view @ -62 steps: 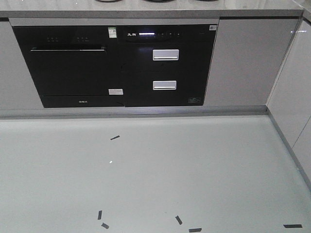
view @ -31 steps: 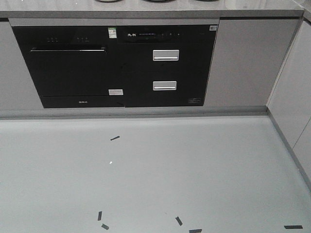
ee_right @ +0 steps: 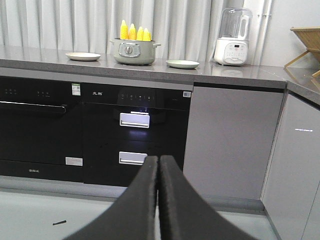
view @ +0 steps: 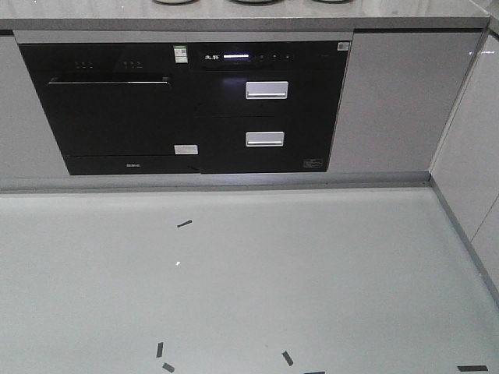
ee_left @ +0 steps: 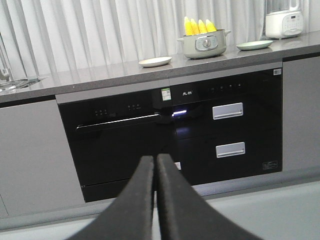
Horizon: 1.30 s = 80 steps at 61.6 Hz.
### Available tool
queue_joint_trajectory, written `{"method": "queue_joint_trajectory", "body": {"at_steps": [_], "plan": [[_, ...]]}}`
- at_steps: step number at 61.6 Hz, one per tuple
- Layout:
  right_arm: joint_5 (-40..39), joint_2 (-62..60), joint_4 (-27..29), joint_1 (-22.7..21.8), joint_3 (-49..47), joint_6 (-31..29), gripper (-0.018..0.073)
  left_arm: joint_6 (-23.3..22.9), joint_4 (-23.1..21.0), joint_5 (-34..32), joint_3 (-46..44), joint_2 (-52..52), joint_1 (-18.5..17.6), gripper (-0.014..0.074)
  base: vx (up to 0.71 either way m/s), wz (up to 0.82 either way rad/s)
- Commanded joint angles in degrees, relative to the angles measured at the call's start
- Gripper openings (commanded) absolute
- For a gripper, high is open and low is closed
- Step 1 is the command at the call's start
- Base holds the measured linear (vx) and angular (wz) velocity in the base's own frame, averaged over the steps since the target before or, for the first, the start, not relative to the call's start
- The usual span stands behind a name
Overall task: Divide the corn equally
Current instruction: 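Drive the base toward the counter with both arms held still, then continue driving the base closer to the counter with the corn pot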
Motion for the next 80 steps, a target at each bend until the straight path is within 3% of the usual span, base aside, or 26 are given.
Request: {"method": "queue_joint_trajectory", "body": {"at_steps": [1, 80], "plan": [[-4.18, -0.24, -0.39, -0.23, 0.43, -0.36, -0.0004, -0.72, -0.08, -4.48, 0.23, -0.96, 0.04, -0.0007, 0.04, -0.01], [-4.18, -0.24, -0.39, -0.23, 0.43, -0.36, -0.0004, -0.72, -0.08, -4.48, 0.23, -0.96, 0.04, -0.0007, 0.09, 0.00]]}}
